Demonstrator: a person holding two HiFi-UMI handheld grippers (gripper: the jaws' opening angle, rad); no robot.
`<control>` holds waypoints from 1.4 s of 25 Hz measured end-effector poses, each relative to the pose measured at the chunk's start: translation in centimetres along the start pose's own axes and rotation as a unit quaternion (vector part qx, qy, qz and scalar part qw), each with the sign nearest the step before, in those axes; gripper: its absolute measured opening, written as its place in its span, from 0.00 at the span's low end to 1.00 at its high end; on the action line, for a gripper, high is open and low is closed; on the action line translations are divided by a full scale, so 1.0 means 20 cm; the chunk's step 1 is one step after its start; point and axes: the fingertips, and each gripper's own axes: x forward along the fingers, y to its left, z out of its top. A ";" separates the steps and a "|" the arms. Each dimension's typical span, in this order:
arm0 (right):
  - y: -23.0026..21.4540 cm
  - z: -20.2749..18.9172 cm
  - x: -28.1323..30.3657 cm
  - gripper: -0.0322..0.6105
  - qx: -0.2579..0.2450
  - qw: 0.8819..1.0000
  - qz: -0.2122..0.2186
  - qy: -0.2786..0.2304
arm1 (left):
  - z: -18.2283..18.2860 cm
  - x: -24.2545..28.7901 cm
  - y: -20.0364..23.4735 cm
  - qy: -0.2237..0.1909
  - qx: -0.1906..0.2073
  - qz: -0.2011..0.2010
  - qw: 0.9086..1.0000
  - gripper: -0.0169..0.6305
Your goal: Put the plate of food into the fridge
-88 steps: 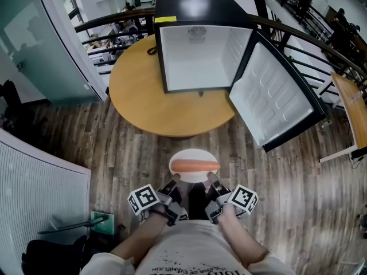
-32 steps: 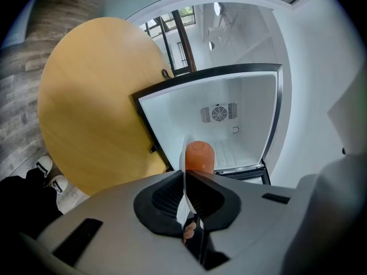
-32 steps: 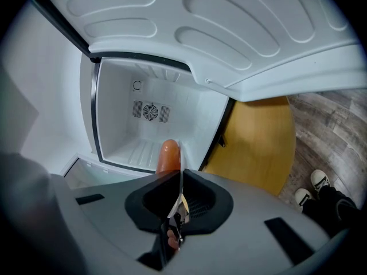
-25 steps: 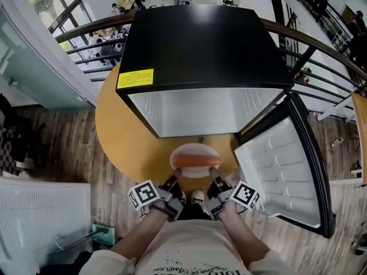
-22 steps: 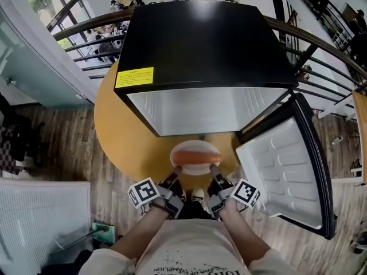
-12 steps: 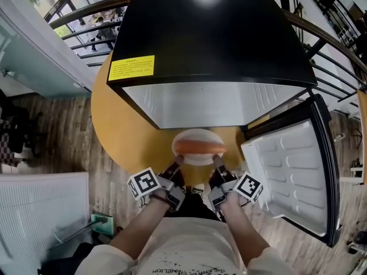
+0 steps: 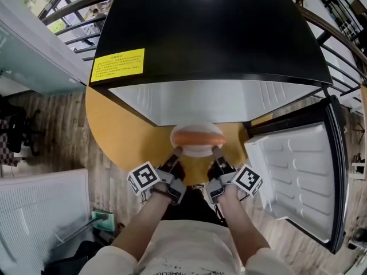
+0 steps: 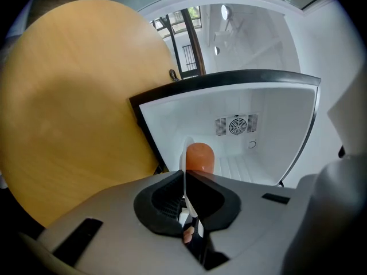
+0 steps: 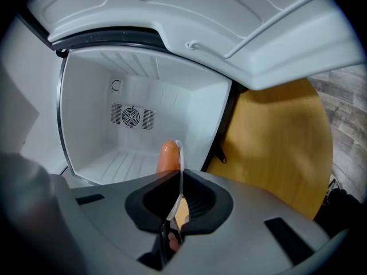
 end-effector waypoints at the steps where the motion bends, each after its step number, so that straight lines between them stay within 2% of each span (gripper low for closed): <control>1: 0.00 0.01 0.02 0.11 0.001 1.000 -0.001 -0.002 | 0.01 0.01 0.00 -0.003 -0.001 -0.001 1.000 0.08; 10: -0.02 0.06 0.15 0.11 0.008 1.000 -0.002 -0.026 | 0.12 0.12 0.02 -0.044 -0.012 -0.023 0.999 0.08; 14: -0.04 0.08 0.19 0.11 0.008 0.999 -0.006 -0.032 | 0.14 0.15 0.06 -0.060 -0.020 -0.013 0.998 0.07; 19: -0.06 0.12 0.25 0.11 0.005 0.999 -0.006 -0.044 | 0.18 0.22 0.06 -0.069 -0.018 -0.026 0.997 0.07; 24: -0.07 0.14 0.31 0.11 -0.002 0.999 -0.007 -0.048 | 0.22 0.25 0.09 -0.074 -0.017 -0.016 0.997 0.07; 28: -0.08 0.15 0.34 0.11 0.000 0.999 -0.007 -0.047 | 0.24 0.28 0.08 -0.075 -0.014 -0.024 0.997 0.07; 35: -0.08 0.21 0.43 0.11 0.001 0.999 -0.004 -0.054 | 0.29 0.34 0.11 -0.092 -0.027 -0.016 0.995 0.07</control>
